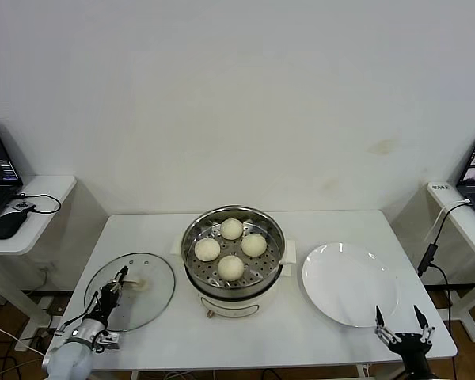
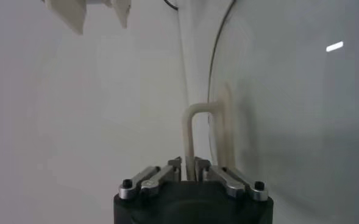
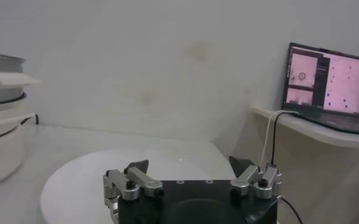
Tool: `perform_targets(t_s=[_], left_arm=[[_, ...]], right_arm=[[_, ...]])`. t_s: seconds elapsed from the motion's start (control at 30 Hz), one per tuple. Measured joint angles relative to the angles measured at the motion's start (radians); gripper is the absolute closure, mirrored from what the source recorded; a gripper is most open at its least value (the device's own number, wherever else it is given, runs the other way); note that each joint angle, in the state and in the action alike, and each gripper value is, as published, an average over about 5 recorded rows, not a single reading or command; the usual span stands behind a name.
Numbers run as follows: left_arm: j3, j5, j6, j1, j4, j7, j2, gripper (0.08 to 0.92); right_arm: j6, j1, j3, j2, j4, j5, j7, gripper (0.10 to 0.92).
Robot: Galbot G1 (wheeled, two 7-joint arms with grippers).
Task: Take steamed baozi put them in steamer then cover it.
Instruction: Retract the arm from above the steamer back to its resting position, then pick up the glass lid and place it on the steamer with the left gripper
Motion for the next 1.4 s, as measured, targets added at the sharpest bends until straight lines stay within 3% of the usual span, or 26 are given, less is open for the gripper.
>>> perform_targets(t_s=[0.4,0.83,1.1,1.4], left_arm=[[-0.057,-0.066,0.098,0.108,-0.217,0.048,0.028,0.852],[-0.104,-0.177,0.335,0.258,-0.624,0.238,0.069,0.852],[-0.061,-0.241,0.475,0.257,-0.801,0.348,0.113,0.852],[0.081,-0.267,0.601,0.169,-0.850,0.429,0.128,0.852]], right_arm=[[0.008,0.005,-0.031,-0.023,0.002,-0.025,-0.002,0.203],[0.036,0.018,-0.078,-0.052,-0.007,-0.083,0.000,0.203],[0.058,0.026,-0.117,-0.041,-0.020,-0.129,0.012,0.203],[0.080,0.032,-0.149,-0.013,-0.036,-0.196,0.036,0.203]])
